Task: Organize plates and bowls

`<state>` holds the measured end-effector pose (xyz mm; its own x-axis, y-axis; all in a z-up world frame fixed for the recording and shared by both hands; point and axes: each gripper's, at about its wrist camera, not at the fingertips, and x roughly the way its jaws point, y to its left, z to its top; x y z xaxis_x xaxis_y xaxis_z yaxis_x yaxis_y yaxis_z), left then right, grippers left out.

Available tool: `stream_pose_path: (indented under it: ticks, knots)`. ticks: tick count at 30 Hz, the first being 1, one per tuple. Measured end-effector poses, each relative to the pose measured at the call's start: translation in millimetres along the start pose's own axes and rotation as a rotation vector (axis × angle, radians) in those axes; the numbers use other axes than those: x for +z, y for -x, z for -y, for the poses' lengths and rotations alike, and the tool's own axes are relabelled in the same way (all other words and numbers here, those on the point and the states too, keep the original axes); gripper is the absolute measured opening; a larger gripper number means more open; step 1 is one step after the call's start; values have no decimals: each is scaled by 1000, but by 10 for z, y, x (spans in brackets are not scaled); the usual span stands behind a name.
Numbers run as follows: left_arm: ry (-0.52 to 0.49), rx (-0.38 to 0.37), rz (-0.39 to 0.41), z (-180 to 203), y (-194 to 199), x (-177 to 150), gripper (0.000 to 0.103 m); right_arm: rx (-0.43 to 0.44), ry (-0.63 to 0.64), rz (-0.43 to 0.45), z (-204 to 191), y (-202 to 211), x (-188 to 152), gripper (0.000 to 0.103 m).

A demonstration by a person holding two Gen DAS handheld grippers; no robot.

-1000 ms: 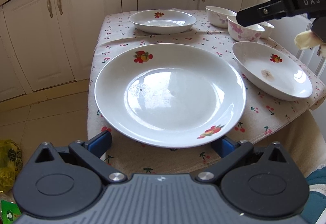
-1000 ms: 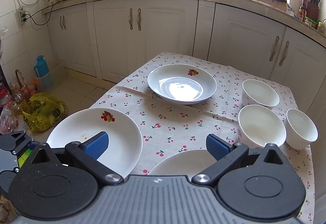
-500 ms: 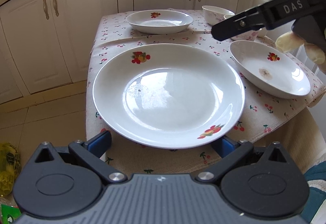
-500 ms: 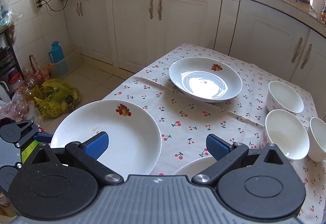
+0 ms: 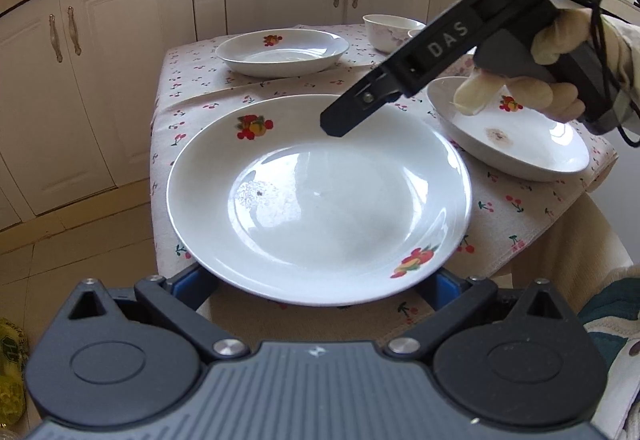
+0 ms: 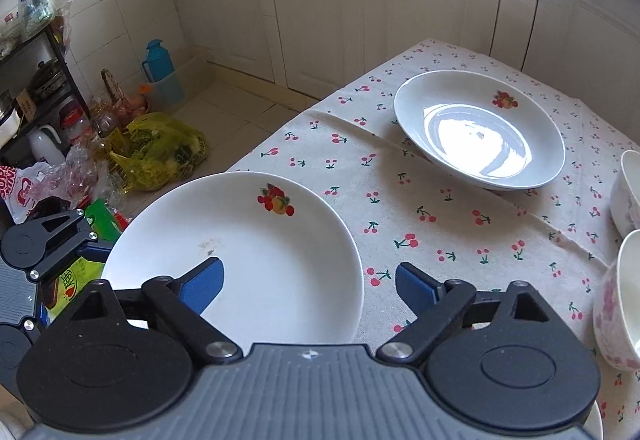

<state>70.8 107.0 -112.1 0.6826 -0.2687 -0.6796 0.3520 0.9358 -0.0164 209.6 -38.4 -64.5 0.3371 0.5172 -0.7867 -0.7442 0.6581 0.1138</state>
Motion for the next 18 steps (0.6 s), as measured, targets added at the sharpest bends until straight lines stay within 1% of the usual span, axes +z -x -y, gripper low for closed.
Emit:
stream_pose_path:
  ticks: [2, 5, 7, 9, 12, 15, 18]
  knots:
    - [-6, -7, -1, -12, 3, 1, 102, 31, -18, -27, 61, -83, 35, 87]
    - [-12, -13, -5, -31, 9, 2, 102, 51, -27, -53, 120, -173, 55, 78]
    - [-18, -10, -8, -40, 21, 3, 102, 74, -39, -67, 147, -205, 57, 71]
    - [-23, -8, -9, -47, 35, -2, 102, 99, -45, -78, 159, -233, 54, 67]
    - [-31, -7, -10, -45, 55, -4, 102, 115, -58, -79, 177, -273, 55, 65]
    - [-63, 2, -5, -13, 59, 11, 102, 130, -73, -76, 202, -278, 66, 65]
    - [-59, 0, -12, -35, 34, 41, 102, 132, -88, -69, 230, -269, 84, 64]
